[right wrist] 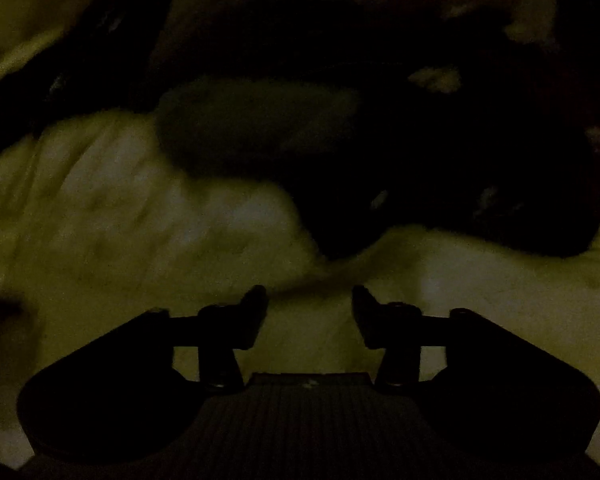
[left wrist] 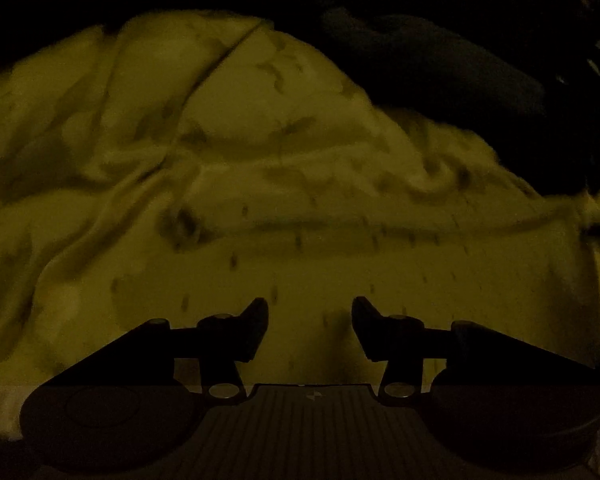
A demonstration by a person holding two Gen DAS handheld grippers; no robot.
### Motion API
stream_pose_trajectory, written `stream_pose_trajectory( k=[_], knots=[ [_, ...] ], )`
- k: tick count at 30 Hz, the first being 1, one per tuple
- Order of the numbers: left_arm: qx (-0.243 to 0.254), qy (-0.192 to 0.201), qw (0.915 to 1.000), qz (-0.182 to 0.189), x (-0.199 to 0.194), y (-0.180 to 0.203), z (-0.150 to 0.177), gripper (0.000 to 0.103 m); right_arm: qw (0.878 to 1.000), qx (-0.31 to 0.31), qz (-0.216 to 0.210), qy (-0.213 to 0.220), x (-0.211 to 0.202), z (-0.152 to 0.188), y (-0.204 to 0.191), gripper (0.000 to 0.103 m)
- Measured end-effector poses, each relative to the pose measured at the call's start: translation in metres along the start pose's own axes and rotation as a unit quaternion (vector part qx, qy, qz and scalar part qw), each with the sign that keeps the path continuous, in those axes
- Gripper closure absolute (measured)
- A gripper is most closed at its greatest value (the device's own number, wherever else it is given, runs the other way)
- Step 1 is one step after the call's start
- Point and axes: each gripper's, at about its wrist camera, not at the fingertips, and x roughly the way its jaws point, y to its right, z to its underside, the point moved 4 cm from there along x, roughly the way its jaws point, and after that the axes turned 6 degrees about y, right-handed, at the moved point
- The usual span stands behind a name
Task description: Fold large clothes
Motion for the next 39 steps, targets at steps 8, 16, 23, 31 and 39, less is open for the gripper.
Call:
stream_pose_trajectory(
  k=[8,16,23,31,39],
  knots=[
    [-0.132,0.025,0.9787,-0.155,0.015,-0.083,-0.071,0.000,0.995,0.000,0.058,-0.076,0.068,-0.022,0.019,0.057],
    [-0.173,0.038,0.9755,-0.130,-0.044,-0.132,-0.028,0.000,0.992,0.075,0.101,0.002,0.042,-0.043,0.046,0.018],
    [-0.137,0.000,0.9879,-0.073,-0.089,-0.107,0.070,0.000,0.994,0.080,0.074,-0.007,0.004,0.019,0.044,0.014],
    [-0.110,-0.033,0.9926,-0.040,-0.093,-0.071,0.128,0.000,0.986,0.150,0.032,-0.073,-0.037,0.100,0.072,0.021],
    [-0.092,-0.022,0.9954,-0.014,-0.077,-0.051,0.118,0.051,0.957,0.265,-0.015,-0.117,-0.026,0.148,0.074,0.075]
  ],
)
